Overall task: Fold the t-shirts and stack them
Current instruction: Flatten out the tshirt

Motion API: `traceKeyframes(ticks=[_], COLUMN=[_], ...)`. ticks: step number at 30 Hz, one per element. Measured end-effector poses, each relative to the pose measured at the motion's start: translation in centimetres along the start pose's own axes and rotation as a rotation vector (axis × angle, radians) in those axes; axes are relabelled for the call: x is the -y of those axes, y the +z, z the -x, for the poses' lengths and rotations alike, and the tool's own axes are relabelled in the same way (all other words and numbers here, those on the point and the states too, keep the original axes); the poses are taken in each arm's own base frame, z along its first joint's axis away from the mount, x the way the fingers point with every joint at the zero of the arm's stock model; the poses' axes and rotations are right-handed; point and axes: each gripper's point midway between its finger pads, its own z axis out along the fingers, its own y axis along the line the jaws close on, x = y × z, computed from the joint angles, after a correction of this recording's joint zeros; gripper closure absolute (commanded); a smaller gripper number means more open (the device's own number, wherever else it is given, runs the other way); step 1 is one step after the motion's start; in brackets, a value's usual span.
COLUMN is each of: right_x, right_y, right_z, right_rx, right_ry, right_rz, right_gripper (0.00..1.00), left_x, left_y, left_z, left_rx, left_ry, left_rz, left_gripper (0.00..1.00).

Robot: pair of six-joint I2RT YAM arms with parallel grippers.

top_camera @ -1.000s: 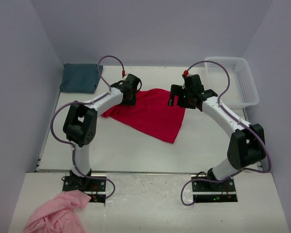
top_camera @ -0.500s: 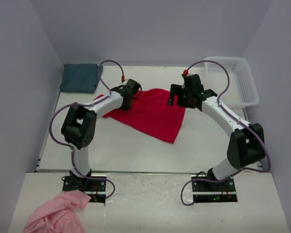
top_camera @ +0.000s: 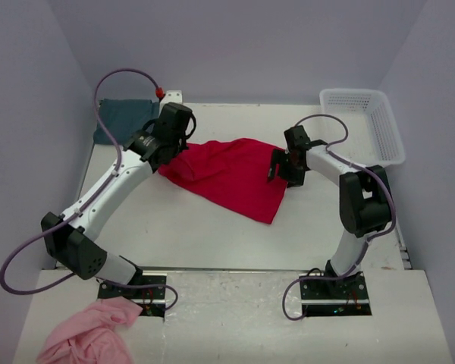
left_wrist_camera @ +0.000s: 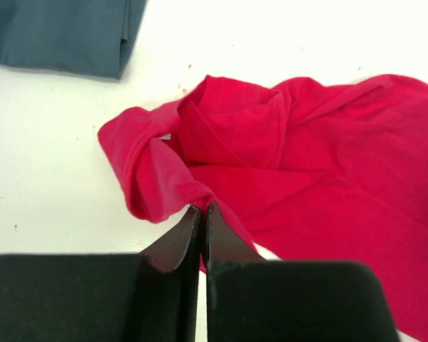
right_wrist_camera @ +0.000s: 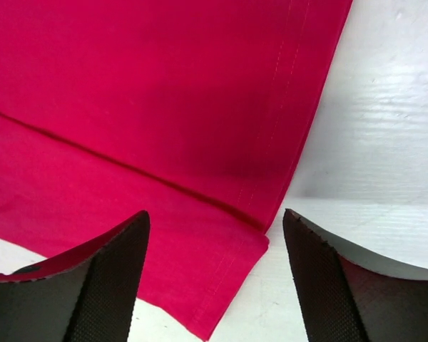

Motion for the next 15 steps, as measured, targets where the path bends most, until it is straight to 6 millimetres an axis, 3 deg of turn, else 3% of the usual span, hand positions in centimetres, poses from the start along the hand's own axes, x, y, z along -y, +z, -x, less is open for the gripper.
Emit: traceKeyframes(ticks=[3,6,10,15], right_x=[0.4,0.7,0.6,0.8], right_y=[0.9,1.4,1.4,1.1], right_z=[-1.5,-3.2,-3.6,-4.4], right_rx=[-0.047,-0.089,-0.088,-0.085], right_ry=[0.022,0.044,0.057,0.064], right_rz=[-0.001,0.002,0.019,0.015], right_gripper=[0.28,0.37,0.49,0.51], left_x=[-0.6,-0.8,-1.1,-1.0], left_y=[-1.0,-0.5,0.5,0.8], left_z=[0.3,-0.9,-3.2,-3.7], left_rx=[0.018,-0.008,-0.063,-0.075], left_ry=[-0.01,0.007,0.042,0.05], left_rz=[0.0,0.01,0.028,0.03], left_gripper=[1.0,1.0,1.0,1.0])
